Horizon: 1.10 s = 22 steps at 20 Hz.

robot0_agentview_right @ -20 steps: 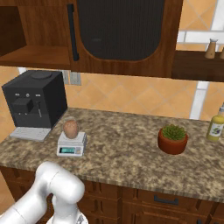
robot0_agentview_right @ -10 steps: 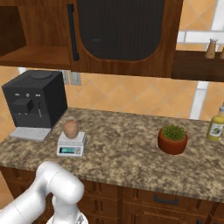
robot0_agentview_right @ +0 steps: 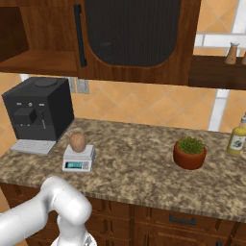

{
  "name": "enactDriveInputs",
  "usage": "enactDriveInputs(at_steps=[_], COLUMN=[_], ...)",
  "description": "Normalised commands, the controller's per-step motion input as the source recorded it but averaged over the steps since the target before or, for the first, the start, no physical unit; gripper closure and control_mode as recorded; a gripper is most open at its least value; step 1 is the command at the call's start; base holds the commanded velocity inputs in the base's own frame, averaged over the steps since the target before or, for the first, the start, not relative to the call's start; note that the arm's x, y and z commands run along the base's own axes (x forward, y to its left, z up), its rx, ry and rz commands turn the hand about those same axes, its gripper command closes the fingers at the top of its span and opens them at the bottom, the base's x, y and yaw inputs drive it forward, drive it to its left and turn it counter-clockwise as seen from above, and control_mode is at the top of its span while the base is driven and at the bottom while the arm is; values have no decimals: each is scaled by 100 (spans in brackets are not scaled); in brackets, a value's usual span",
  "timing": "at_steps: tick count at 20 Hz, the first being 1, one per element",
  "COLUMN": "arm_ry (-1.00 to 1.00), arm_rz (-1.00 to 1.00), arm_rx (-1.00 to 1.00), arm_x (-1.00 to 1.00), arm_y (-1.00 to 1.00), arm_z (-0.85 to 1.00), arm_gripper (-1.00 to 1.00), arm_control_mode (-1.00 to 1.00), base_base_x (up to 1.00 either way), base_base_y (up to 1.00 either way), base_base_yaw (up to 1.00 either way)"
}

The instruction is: Pick the honey bottle and place it on the digital scale for weighing, and close the cabinet.

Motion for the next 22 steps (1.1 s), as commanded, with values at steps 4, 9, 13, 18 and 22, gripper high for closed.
enactDriveInputs(at_steps=[4,9,13,18,22], arm_ry=[9,0,1,0,0], arm_rz=[3,19,23,24,18], arm_rx=[38,34,35,27,19], arm_x=[94,100,100,100,100], arm_y=[-92,-74,-79,-39,-8], arm_z=[14,-23,-28,-83,-68], arm_gripper=[-100,-100,-100,-100,-100], arm_control_mode=[-100,-100,-100,-100,-100], base_base_x=[0,0,0,0,0], base_base_y=[0,0,0,0,0], base_base_yaw=[0,0,0,0,0])
